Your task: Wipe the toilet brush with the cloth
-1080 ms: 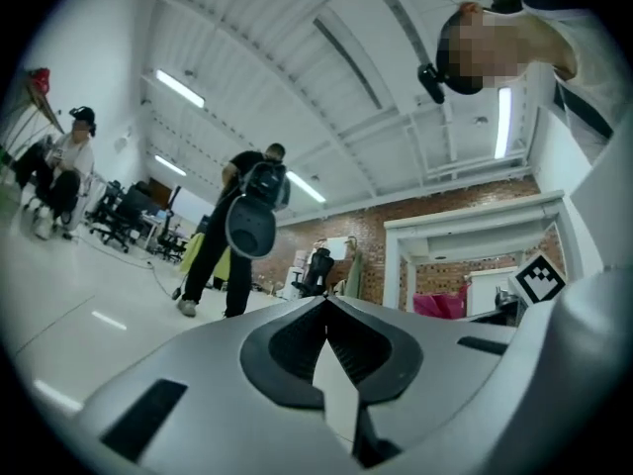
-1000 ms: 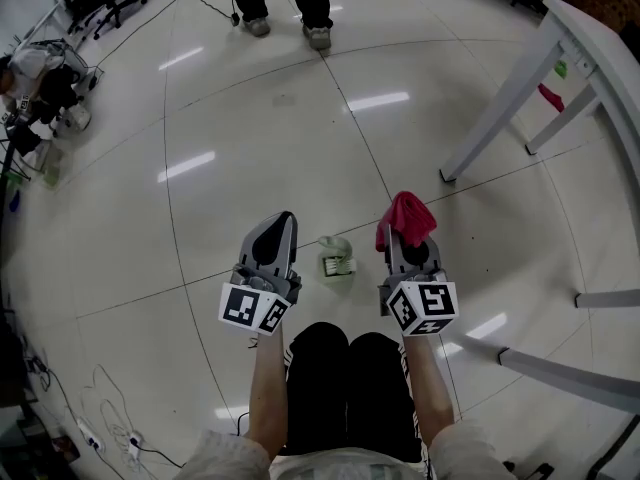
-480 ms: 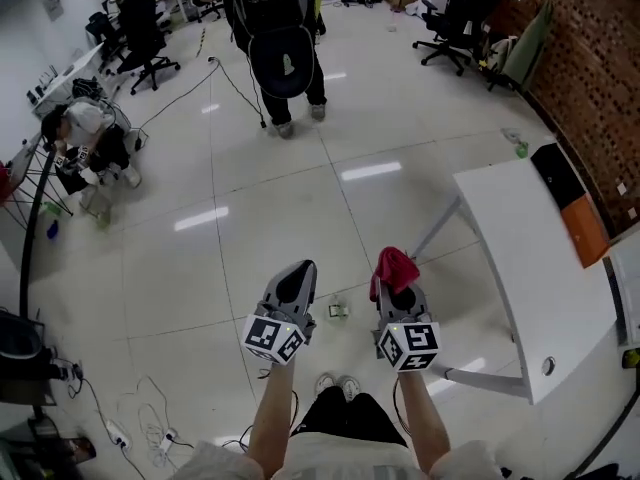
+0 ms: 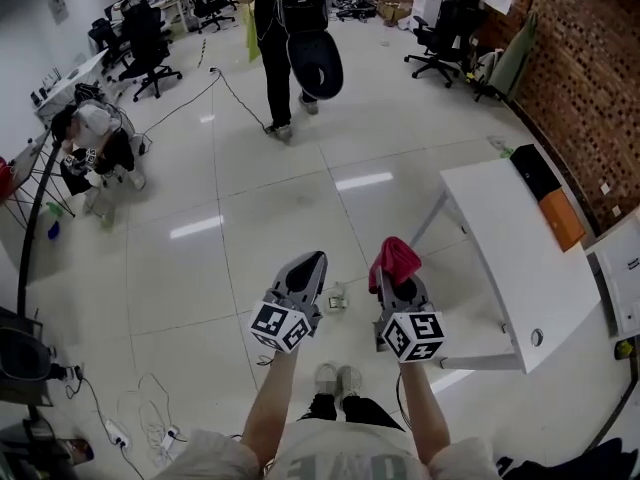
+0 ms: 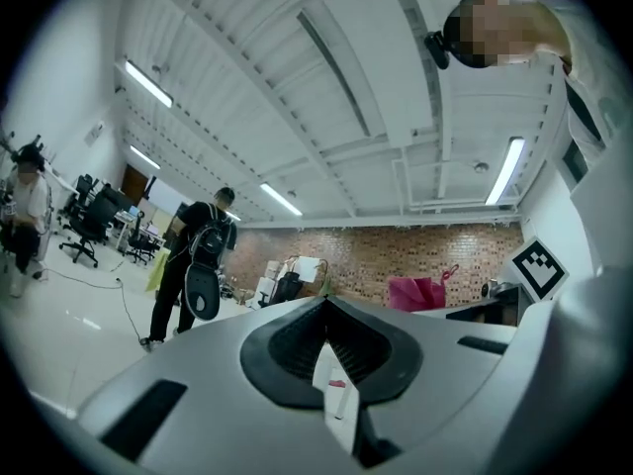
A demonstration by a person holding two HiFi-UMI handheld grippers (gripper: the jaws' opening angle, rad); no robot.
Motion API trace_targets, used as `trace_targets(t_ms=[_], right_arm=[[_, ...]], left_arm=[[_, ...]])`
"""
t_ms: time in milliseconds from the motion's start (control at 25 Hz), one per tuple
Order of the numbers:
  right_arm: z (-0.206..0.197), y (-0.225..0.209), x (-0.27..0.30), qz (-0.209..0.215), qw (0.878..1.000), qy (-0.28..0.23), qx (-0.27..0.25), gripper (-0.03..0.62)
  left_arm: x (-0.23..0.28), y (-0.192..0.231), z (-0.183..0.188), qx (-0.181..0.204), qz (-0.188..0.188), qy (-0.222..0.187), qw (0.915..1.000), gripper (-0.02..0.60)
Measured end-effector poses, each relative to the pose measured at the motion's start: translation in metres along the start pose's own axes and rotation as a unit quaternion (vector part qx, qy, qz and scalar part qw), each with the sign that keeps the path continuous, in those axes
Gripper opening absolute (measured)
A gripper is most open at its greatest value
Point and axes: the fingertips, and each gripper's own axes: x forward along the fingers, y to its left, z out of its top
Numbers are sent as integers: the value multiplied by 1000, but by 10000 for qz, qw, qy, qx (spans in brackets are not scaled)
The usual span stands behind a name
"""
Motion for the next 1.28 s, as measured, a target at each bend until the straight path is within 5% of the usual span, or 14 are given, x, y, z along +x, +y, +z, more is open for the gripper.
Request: trace_targets(t_ms=[400,880,1280], right_arm=[[-12,60,-135,270,9994,-215,2,31],[-78,149,-396,333,9987,-15,380,31],[-80,200,-477,554,9984,-141,44,31]], left_arm=[[-107,-94,17,40,63,-391,9992,4],[-327,-295,9,239,208,-173,9993,3],[-382,-358,19,271,97,-294,9992,3]])
